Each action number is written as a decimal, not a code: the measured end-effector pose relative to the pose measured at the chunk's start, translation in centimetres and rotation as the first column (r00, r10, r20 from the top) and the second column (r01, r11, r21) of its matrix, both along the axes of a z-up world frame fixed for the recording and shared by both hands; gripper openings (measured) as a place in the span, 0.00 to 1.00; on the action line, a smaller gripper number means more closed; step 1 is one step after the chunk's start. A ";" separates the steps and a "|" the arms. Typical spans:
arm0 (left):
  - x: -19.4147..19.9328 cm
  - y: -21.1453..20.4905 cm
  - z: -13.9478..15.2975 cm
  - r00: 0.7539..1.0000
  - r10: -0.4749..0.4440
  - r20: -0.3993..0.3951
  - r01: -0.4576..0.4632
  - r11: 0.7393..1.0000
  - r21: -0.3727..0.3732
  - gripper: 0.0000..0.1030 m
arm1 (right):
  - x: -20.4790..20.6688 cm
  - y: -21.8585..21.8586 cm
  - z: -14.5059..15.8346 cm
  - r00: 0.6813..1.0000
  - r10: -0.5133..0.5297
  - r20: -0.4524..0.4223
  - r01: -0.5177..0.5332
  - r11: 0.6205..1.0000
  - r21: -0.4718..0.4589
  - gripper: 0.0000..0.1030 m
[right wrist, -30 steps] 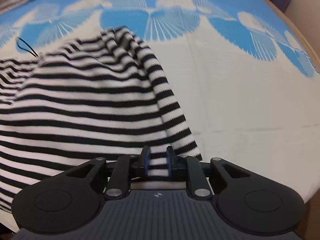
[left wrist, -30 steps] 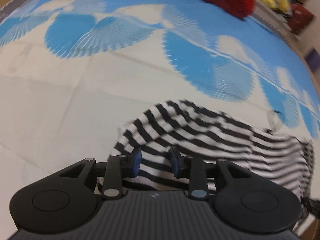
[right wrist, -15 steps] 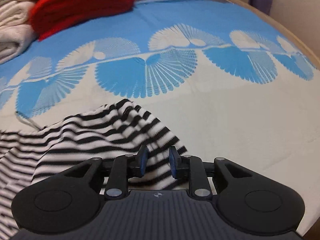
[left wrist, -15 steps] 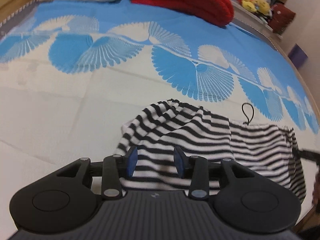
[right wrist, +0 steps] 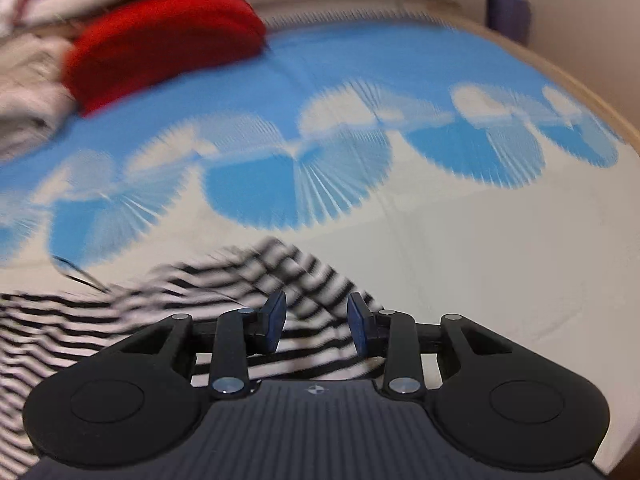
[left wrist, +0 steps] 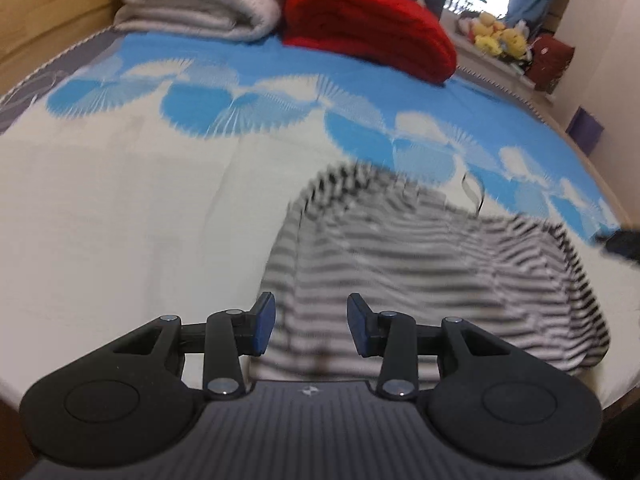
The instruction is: Fold small clothes
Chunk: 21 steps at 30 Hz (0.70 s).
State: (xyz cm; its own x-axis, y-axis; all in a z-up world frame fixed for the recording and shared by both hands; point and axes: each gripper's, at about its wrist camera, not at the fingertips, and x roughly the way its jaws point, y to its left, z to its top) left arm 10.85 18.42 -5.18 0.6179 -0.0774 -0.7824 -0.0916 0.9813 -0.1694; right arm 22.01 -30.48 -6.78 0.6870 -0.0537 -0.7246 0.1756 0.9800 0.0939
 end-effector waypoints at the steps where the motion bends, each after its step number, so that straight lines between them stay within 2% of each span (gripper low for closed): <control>1: -0.5 -0.3 -0.7 1.000 0.012 -0.023 -0.012 1.000 0.000 0.43 | -1.2 -0.1 1.2 0.999 0.016 0.043 -0.016 1.000 0.012 0.34; 4: -1.3 -0.6 -1.3 0.998 0.045 -0.037 -0.046 0.999 -0.023 0.43 | -5.0 -0.6 4.3 0.987 0.046 0.155 -0.053 0.998 0.041 0.40; 6: -1.6 -0.8 -1.6 0.997 0.066 -0.043 -0.068 0.997 -0.042 0.43 | -7.5 -1.2 5.4 0.982 0.037 0.187 -0.050 0.997 0.064 0.43; 8: -1.8 -0.8 -1.9 0.994 0.092 -0.061 -0.096 0.993 -0.071 0.45 | -9.8 -1.5 5.8 0.982 0.029 0.187 -0.045 0.995 0.084 0.43; 11: -2.2 -0.6 -2.4 0.987 0.136 -0.085 -0.146 0.982 -0.122 0.54 | -12.5 -2.0 5.8 0.985 0.006 0.173 -0.026 0.993 0.117 0.43; 14: -2.1 -1.0 -2.8 0.983 0.151 -0.103 -0.162 0.981 -0.107 0.54 | -14.3 -2.1 5.4 0.989 0.006 0.146 -0.027 0.990 0.140 0.43; 16: -1.9 -1.1 -2.9 0.983 0.148 -0.106 -0.159 0.982 -0.099 0.54 | -14.7 -1.7 5.0 0.991 0.032 0.130 -0.044 0.994 0.096 0.43; 18: -1.8 -1.3 -2.9 0.983 0.150 -0.107 -0.161 0.982 -0.098 0.54 | -15.0 -1.1 4.8 0.990 0.060 0.129 -0.062 0.998 0.014 0.43; 21: -2.0 -1.2 -2.9 0.980 0.162 -0.112 -0.175 0.977 -0.122 0.54 | -15.1 -0.5 4.7 0.987 0.097 0.125 -0.089 0.994 -0.068 0.43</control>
State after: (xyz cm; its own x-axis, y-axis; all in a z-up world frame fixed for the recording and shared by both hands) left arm 8.84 17.22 -8.04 0.5488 -0.0843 -0.8317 -0.2770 0.9203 -0.2761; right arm 6.91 -30.95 -2.10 0.7781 -0.0272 -0.6275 0.0738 0.9961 0.0483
